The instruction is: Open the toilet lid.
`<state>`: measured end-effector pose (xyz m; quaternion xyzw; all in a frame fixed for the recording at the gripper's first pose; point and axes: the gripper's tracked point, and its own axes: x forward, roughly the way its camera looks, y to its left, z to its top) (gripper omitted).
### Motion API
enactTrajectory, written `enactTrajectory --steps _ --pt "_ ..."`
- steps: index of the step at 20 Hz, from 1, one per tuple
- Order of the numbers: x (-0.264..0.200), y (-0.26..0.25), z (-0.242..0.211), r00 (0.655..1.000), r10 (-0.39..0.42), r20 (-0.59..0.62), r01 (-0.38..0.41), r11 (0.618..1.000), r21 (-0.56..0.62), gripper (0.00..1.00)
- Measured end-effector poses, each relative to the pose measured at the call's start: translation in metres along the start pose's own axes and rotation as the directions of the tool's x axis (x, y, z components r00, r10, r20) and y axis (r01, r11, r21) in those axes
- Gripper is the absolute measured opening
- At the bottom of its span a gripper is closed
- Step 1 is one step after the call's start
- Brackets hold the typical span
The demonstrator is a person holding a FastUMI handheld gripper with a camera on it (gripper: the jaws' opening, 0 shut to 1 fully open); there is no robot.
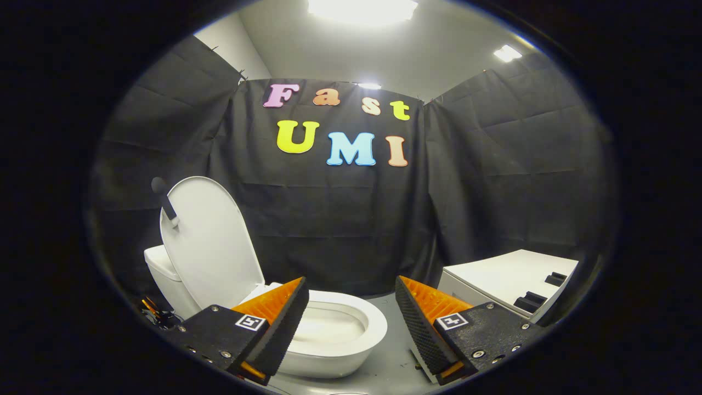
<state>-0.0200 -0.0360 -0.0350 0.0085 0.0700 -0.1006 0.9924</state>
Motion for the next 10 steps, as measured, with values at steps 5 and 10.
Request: enactTrajectory --steps 5,10 --pt "0.002 0.001 -0.004 1.0 -0.002 -0.007 0.001 1.0 -0.018 0.97" --pt "0.002 0.01 -0.012 0.999 0.017 -0.032 -0.019 0.998 -0.052 0.97"
